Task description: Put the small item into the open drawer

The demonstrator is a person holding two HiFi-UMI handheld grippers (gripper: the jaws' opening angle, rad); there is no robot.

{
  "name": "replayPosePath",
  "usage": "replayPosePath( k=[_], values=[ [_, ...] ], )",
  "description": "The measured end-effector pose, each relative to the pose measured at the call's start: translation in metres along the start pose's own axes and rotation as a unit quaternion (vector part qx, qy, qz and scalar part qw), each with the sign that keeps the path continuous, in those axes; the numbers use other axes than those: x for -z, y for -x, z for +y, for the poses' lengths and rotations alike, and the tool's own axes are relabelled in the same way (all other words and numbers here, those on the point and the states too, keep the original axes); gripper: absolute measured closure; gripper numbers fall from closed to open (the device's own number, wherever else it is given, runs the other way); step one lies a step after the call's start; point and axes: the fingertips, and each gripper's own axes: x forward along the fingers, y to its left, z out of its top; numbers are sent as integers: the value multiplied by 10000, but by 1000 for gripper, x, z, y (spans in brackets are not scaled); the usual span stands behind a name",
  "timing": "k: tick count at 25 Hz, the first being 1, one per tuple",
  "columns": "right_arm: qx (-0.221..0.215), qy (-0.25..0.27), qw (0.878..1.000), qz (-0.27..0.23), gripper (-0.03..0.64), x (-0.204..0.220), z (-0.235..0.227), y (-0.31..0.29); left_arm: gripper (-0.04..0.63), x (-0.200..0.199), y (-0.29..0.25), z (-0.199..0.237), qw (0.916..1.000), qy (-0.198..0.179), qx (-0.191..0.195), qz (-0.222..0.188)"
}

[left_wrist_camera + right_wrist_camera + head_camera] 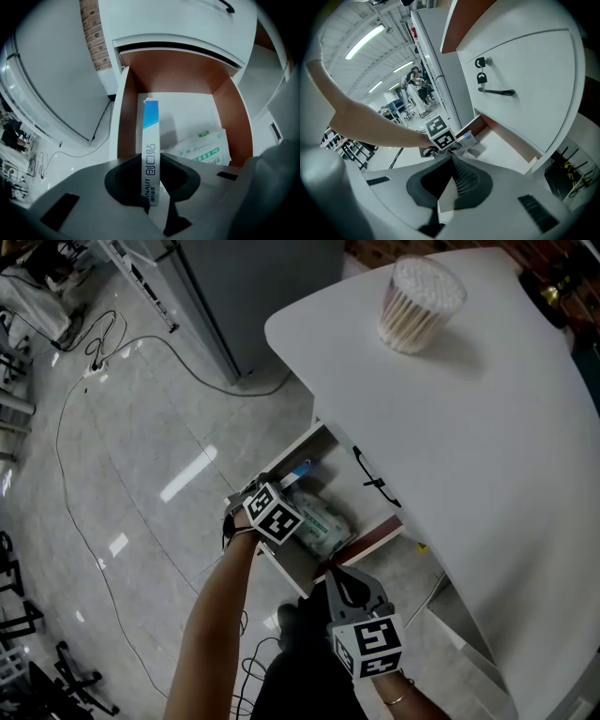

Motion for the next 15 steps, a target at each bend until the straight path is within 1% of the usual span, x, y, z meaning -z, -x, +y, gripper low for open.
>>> replayPosePath(
  k=[3,7,11,14,15],
  values=[
    [-91,46,9999,5,611,0,9,-4,511,4,-3,5,9999,-53,-105,65],
    [-160,95,9998,49,611,4,16,-8,510,14,-11,4,9993,-128,-26,344],
    [-140,101,9998,128,611,9,16,-7,509,13,-13,4,9993,-123,37,361],
    [-127,83,9998,142,611,9,15,-8,458,15,-11,2,9993,-35,107,352],
    [-120,88,9998,143,611,8,15,-8,453,16,-9,2,9993,39,124,345]
  ],
)
